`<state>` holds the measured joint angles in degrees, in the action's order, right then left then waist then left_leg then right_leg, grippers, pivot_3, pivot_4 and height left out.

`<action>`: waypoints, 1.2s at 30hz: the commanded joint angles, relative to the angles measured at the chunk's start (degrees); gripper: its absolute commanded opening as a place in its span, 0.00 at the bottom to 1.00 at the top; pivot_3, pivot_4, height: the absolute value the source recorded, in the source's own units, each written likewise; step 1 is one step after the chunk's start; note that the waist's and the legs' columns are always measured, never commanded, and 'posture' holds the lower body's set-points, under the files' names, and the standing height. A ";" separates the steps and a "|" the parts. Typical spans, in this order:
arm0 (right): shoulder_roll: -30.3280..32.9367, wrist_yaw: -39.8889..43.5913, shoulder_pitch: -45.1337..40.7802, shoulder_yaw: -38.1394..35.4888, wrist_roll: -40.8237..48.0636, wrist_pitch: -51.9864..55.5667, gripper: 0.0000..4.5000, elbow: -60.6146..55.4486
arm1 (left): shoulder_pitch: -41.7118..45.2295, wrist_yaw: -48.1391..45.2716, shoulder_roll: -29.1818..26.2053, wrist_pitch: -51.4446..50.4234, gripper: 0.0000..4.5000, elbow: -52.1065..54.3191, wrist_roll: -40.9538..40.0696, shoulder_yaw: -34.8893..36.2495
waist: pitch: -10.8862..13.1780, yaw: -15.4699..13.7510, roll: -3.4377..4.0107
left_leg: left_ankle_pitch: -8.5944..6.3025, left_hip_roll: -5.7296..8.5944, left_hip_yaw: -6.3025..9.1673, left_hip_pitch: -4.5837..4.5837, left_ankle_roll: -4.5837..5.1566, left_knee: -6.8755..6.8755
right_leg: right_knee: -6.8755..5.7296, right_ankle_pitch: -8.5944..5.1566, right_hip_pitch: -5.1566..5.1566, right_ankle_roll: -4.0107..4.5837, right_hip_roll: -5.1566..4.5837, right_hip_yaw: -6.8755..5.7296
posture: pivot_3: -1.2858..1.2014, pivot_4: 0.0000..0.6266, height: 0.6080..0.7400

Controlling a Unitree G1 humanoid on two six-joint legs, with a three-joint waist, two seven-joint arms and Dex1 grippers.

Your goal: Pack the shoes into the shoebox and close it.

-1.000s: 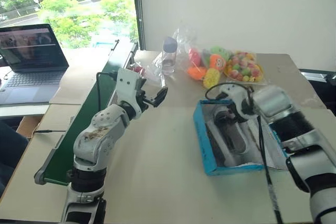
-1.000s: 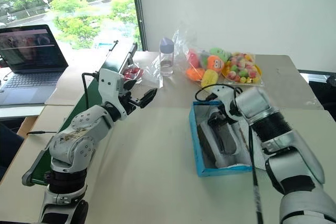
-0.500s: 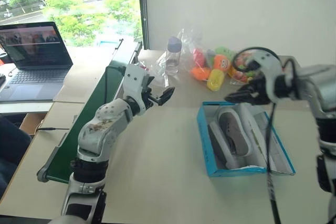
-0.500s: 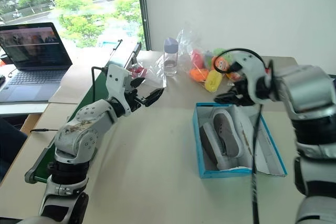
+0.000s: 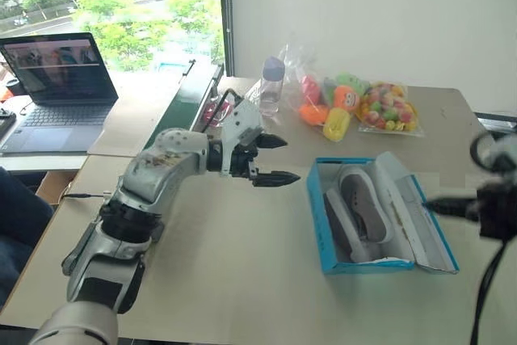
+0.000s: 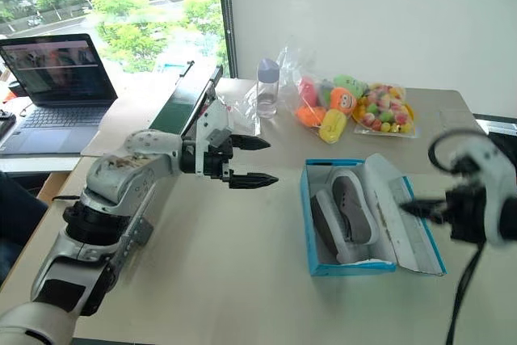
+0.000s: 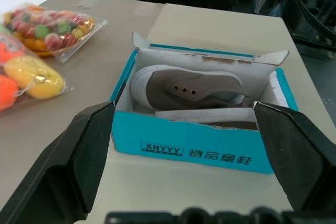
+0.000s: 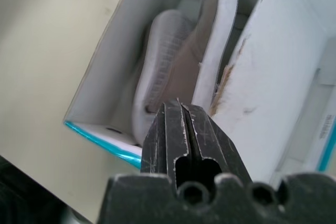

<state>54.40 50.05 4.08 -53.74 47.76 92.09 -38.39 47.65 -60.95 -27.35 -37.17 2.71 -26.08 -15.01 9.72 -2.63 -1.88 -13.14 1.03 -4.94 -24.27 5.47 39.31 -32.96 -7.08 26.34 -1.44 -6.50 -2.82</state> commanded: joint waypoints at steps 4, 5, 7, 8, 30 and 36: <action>-14.57 -4.32 14.00 -13.11 5.37 0.41 0.02 -3.17 | 1.87 -3.70 1.33 3.47 1.00 -2.02 1.60 -1.11 | -0.04 0.73 0.08 | -0.23 -0.02 0.01 0.08 -0.34 0.13 | -0.05 -0.14 -0.10 0.21 -0.02 0.07 | 0.52 0.24 1.00; -17.20 -4.15 15.42 -14.02 5.36 0.27 0.02 -2.36 | 1.59 -4.02 1.18 3.33 1.00 -1.75 1.66 -1.17 | -0.05 0.83 0.10 | -0.23 -0.03 -0.01 0.08 -0.35 0.16 | -0.07 -0.16 -0.08 0.24 -0.01 0.14 | 0.52 0.24 1.00; -21.11 -4.89 18.94 -13.32 4.48 -1.28 0.02 -1.20 | 1.02 -4.67 0.68 3.18 1.00 -0.99 1.93 -1.46 | -0.08 0.98 0.16 | -0.24 -0.07 -0.01 0.11 -0.37 0.23 | -0.10 -0.16 -0.11 0.24 0.01 0.15 | 0.52 0.24 1.00; -22.36 -5.06 19.68 -13.20 4.71 -1.39 0.02 -0.64 | 0.89 -4.75 0.57 3.04 1.00 -0.64 2.01 -1.47 | -0.11 0.97 0.21 | -0.25 -0.12 0.00 0.11 -0.38 0.29 | -0.11 -0.16 -0.13 0.24 0.03 0.14 | 0.52 0.24 1.00; -35.90 -15.26 12.47 13.07 -8.79 -37.59 0.02 31.46 | 1.61 -3.75 -5.35 -2.97 1.00 5.87 1.28 1.37 | -0.24 1.91 0.82 | -0.31 -0.06 0.01 0.05 -0.43 0.24 | -0.11 -0.18 0.00 0.27 0.04 0.25 | 0.52 0.24 1.00; -38.44 -15.64 6.49 11.74 -9.91 -53.88 0.02 42.90 | 2.53 -3.58 -5.68 -3.35 1.00 6.16 1.60 1.44 | -0.40 2.73 0.14 | -0.32 -0.15 0.00 0.09 -0.42 0.29 | 0.21 -0.18 -0.20 0.25 0.13 0.27 | 0.52 0.24 1.00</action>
<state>16.77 35.10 12.29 -39.91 38.22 44.36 -0.78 48.50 -64.57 -32.59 -40.28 6.81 -24.15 -14.75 9.31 0.10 -1.74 -13.46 0.86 -4.94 -24.19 5.05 39.60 -32.63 -7.25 26.11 -1.19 -6.34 -2.55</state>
